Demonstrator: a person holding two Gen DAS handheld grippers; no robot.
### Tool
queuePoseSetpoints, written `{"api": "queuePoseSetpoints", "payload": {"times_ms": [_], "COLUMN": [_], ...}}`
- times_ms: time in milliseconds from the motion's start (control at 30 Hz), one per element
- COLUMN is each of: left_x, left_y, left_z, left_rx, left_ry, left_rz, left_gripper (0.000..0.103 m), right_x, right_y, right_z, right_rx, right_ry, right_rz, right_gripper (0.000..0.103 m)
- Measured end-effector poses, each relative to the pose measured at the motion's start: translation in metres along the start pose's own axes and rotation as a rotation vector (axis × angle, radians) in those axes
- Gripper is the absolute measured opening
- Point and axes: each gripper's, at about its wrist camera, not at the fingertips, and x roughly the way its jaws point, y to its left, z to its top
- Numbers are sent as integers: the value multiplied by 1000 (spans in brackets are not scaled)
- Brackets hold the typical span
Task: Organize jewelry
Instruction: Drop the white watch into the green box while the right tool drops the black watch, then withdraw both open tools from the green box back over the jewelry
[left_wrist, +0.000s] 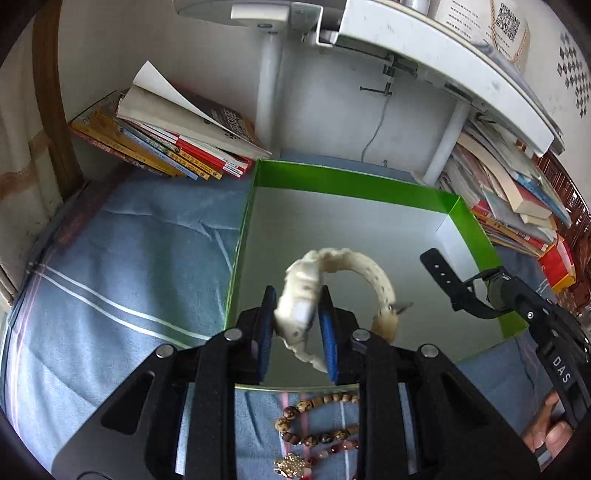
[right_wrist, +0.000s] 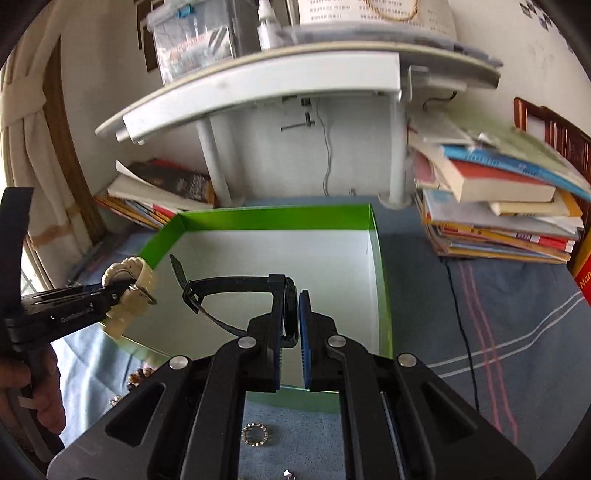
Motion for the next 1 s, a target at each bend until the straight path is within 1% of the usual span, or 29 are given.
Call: {"api": "queuePoseSetpoints", "payload": {"times_ms": [33, 67, 133, 167, 200, 233, 267, 300, 333, 400, 433, 467, 500, 533, 567, 633, 700, 767, 867, 900, 1000], "left_x": [0, 0, -4, -7, -12, -20, -30, -44, -64, -100, -121, -136, -153, -163, -176, -192, -201, -210, -217, -219, -220], "left_y": [0, 1, -1, -3, -5, -7, -8, -8, -8, -9, -9, -9, -9, -10, -10, -8, -4, -1, 1, 1, 4], "left_z": [-1, -1, 1, 1, 1, 1, 2, 0, -3, -15, -25, -34, -46, -55, -70, -97, -118, -139, -168, -175, -194], "left_rx": [-1, -3, 5, 10, 16, 22, 24, 20, 17, 27, 32, 37, 45, 51, 56, 41, 27, 14, 24, 25, 25], "left_ry": [-1, -5, -15, -22, -36, -58, -87, -135, -190, -259, -296, -324, -353, -367, -380, -380, -375, -372, -367, -362, -344], "left_rz": [-3, -5, -10, -4, 2, 4, 13, 33, 34, 3, -5, -7, -5, -1, 5, 1, 6, 32, 62, 64, 62], "left_gripper": [22, 18, 18, 21, 28, 55, 76, 80, 81, 84, 86, 89, 89, 90, 90, 90, 90, 90, 90, 90, 90], "right_x": [1, 1, 0, -1, -3, -6, -12, -21, -39, -62, -81, -97, -116, -127, -139, -159, -173, -185, -198, -202, -208], "right_y": [0, 0, -1, -1, -2, -1, -2, -3, -2, 2, 4, 5, 6, 6, 7, 9, 11, 13, 20, 23, 30], "right_z": [-1, -1, -1, 0, 1, 2, 2, 3, 2, 2, -2, -7, -14, -19, -27, -43, -59, -80, -109, -121, -143], "right_rx": [-2, -7, -5, -3, -1, 0, 8, 17, 17, 2, -5, -6, -5, -3, -4, -16, -24, -11, -3, -6, 2], "right_ry": [-1, -3, -14, -22, -32, -36, -50, -77, -117, -148, -169, -189, -213, -229, -247, -263, -256, -235, -197, -186, -169], "right_rz": [-2, -7, -16, -22, -32, -37, -45, -53, -57, -54, -62, -70, -78, -81, -87, -105, -124, -110, -82, -75, -55], "right_gripper": [9, 9, 9, 12, 17, 38, 56, 60, 61, 63, 68, 74, 76, 80, 81, 81, 81, 81, 81, 81, 81]}}
